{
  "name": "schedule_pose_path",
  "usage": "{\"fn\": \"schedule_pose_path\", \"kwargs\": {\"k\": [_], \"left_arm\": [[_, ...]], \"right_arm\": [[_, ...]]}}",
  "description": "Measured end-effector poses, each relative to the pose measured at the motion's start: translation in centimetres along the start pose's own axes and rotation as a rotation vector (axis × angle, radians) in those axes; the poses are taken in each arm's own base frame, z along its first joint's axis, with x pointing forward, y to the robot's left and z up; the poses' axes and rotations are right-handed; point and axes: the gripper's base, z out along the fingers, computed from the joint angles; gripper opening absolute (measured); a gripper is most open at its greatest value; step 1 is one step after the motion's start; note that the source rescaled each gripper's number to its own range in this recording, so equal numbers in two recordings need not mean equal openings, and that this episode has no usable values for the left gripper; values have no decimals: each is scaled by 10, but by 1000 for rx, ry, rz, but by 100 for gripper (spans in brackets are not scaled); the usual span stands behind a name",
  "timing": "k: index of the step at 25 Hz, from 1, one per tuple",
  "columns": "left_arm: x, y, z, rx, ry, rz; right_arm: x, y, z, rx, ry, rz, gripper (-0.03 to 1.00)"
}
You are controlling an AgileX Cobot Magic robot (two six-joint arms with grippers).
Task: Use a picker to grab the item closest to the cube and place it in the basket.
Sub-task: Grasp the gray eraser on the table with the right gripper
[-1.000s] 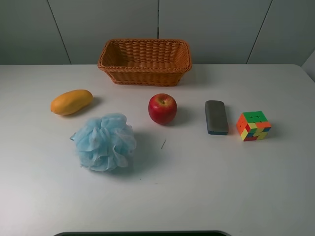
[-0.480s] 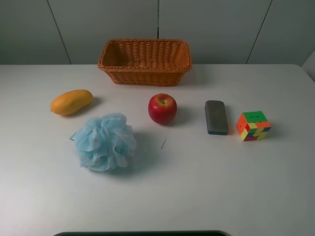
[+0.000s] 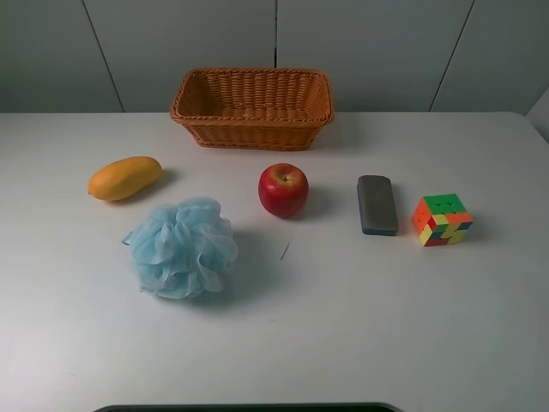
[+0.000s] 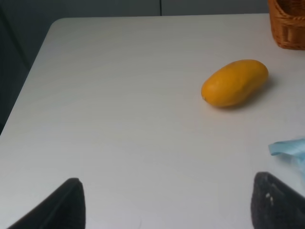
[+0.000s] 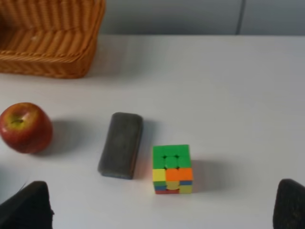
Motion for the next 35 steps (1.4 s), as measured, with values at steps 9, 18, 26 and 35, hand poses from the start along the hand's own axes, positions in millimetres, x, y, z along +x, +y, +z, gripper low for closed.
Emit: {"fn": "schedule_pose_path", "kwargs": {"k": [9, 18, 26, 35], "left_arm": [[0, 0, 0, 0, 0, -2], [0, 0, 0, 0, 0, -2], [0, 0, 0, 0, 0, -2], [0, 0, 0, 0, 0, -2]], "right_arm": [[-71, 14, 104, -114, 167, -77, 100], [-54, 46, 230, -136, 410, -19, 100], [-24, 46, 295, -111, 513, 20, 100], [11, 42, 337, -77, 639, 19, 100]]}}
